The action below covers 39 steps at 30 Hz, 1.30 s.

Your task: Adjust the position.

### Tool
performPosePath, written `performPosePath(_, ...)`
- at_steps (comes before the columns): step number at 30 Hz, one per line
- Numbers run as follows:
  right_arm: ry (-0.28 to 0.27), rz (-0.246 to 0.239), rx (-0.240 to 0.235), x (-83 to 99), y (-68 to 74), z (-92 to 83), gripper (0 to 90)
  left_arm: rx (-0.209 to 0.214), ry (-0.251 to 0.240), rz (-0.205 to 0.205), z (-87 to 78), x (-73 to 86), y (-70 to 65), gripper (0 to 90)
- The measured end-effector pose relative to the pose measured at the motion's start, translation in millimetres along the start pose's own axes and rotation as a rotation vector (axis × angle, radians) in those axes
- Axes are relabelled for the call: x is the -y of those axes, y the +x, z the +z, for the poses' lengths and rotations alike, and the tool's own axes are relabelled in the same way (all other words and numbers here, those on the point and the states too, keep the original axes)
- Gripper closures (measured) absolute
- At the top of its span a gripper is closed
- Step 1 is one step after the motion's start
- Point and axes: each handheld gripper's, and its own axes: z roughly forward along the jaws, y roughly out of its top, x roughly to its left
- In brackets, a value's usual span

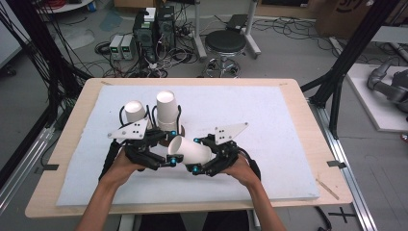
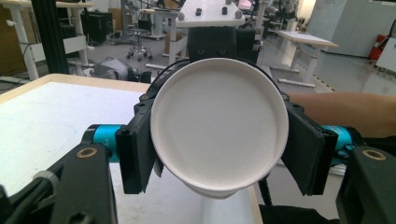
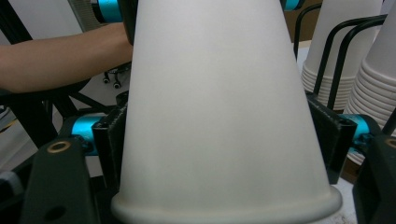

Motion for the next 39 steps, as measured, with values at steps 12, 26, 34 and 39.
performPosePath(12, 0.01, -0.011, -0.007, -0.2, 1.4, -1.0, 29.7, 0.0, 0.002, -0.008, 0.4, 1.6, 0.0, 34.3)
performPosePath(26, 0.011, -0.007, -0.008, -0.5, 2.6, -1.8, 32.0, -0.024, 0.021, -0.005, 3.2, 2.1, -1.9, 14.7)
performPosePath(34, 0.035, -0.002, 0.002, -2.2, 2.4, -4.5, 31.9, -0.086, 0.107, -0.016, -2.4, 1.3, -0.1, 1.7)
performPosePath(39, 0.059, -0.007, 0.016, -8.5, 2.4, -9.4, 31.9, -0.117, 0.167, -0.008, -7.5, -3.1, -1.9, 1.7)
